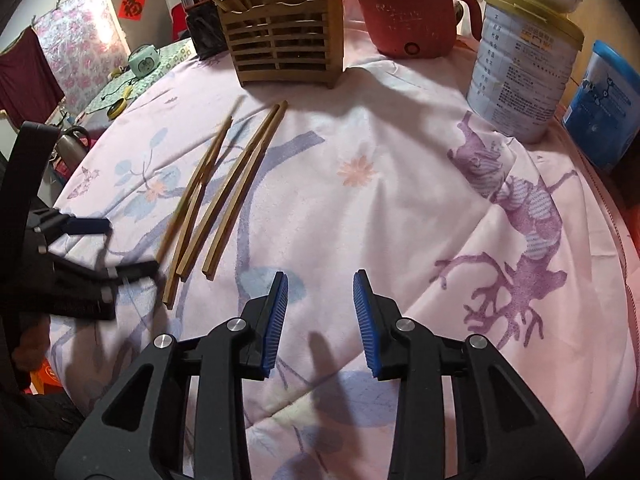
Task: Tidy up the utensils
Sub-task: 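Move both open grippers back down to the remaining loose chopsticks, then close the left gripper on one chopstick while the right gripper grasps another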
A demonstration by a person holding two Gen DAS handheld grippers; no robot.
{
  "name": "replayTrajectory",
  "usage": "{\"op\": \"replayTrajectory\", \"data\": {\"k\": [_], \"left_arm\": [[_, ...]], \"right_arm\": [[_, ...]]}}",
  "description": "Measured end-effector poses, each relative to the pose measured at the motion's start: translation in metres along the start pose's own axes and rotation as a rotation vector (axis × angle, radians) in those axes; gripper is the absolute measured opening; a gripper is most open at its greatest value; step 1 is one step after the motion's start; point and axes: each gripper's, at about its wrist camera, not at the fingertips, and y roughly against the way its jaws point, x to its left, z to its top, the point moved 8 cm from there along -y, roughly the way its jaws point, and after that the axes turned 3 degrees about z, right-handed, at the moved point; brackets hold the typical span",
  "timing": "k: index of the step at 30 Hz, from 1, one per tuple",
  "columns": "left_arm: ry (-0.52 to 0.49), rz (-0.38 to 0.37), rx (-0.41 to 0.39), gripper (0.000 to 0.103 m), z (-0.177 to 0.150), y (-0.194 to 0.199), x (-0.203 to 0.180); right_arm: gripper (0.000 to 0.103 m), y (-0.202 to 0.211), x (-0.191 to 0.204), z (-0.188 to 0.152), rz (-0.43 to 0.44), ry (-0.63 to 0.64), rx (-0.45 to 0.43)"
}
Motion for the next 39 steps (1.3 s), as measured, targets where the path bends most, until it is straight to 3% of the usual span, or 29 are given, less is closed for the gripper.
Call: {"op": "replayTrajectory", "data": {"k": [1,4,7,10,13,16,17,18,28,34,37,38,39], "left_arm": [[0.031,0.037,0.006,0.097,-0.001,-0.002,0.016],[0.073,0.029,0.005,0.096,-0.005,0.000,0.038],[0.045,-0.010,-0.030,0.092,-0.006,0.006,0.030],[-0.010,-0.059,-0.071,0.078,-0.006,0.008,0.011],[-0.050,-0.051,-0.116,0.059,-0.001,0.008,0.003],[-0.046,-0.091,-0.155,0.030,0.008,0.010,0.000],[-0.048,-0.105,-0.159,0.012,0.010,0.009,-0.001],[-0.047,-0.125,-0.156,0.009,0.011,0.009,-0.002],[0.020,-0.100,-0.189,0.006,0.000,0.035,0.038],[0.024,-0.077,-0.167,0.006,-0.012,0.035,0.050],[0.021,-0.072,-0.164,0.006,-0.015,0.035,0.053],[0.021,-0.072,-0.161,0.006,-0.015,0.034,0.053],[0.022,-0.074,-0.159,0.006,-0.015,0.033,0.053]], "right_arm": [[0.036,0.001,0.002,0.001,0.003,0.006,-0.005],[0.036,-0.001,0.013,0.003,0.022,0.036,-0.006],[0.036,-0.005,0.025,0.003,0.033,0.070,0.004],[0.036,-0.004,0.032,0.003,0.025,0.098,0.002],[0.036,0.002,0.031,0.001,0.008,0.106,-0.006],[0.036,0.008,0.025,-0.002,-0.009,0.091,-0.013],[0.036,0.010,0.023,-0.002,-0.013,0.084,-0.017],[0.036,0.011,0.022,-0.002,-0.015,0.078,-0.021],[0.036,-0.019,0.064,0.000,0.095,0.119,0.041],[0.036,-0.035,0.073,0.002,0.102,0.102,0.057],[0.031,-0.041,0.070,0.000,0.099,0.094,0.054],[0.016,-0.042,0.069,0.000,0.071,0.108,0.049],[0.008,-0.043,0.068,0.000,0.079,0.106,0.050]]}}
